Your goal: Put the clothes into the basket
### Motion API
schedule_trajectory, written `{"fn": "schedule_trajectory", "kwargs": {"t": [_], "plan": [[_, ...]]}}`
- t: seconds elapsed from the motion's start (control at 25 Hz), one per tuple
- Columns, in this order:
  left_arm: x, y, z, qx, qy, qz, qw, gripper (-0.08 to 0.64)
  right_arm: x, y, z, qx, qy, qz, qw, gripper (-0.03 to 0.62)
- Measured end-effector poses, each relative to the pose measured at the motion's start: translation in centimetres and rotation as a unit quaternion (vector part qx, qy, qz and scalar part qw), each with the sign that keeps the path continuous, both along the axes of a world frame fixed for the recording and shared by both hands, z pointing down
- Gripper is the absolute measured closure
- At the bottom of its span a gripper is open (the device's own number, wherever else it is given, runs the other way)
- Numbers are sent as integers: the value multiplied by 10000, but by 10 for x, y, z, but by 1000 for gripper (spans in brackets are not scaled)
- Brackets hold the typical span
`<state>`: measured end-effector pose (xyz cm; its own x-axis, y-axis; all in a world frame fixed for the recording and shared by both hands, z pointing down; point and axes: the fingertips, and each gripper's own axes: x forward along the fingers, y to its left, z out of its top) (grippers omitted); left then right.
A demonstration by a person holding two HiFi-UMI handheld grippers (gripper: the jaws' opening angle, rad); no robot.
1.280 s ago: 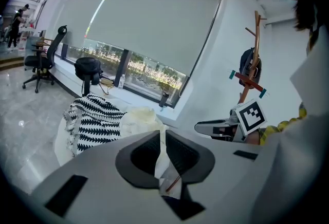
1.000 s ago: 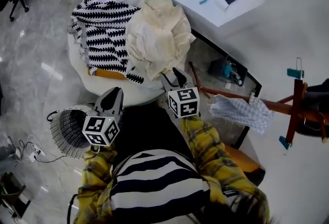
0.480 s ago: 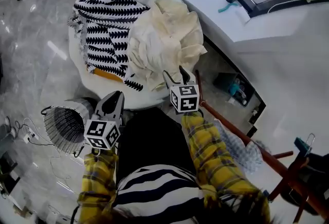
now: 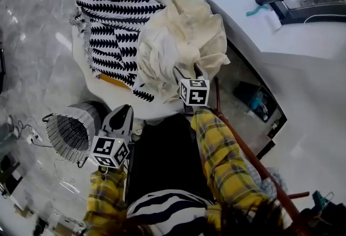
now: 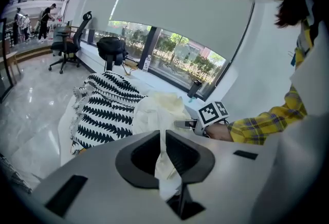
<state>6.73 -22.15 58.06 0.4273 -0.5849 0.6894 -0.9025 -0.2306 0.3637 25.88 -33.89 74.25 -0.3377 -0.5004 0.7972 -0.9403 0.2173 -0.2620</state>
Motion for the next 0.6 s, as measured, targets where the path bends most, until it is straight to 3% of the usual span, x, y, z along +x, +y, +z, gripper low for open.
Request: {"fn": "schedule_trajectory", "kwargs": {"t": [0.6], "plan": [[-9,-17,31,-85,-46,-36,9999,515,-9,-29,49,-240,-57,537,9983,235]]}}
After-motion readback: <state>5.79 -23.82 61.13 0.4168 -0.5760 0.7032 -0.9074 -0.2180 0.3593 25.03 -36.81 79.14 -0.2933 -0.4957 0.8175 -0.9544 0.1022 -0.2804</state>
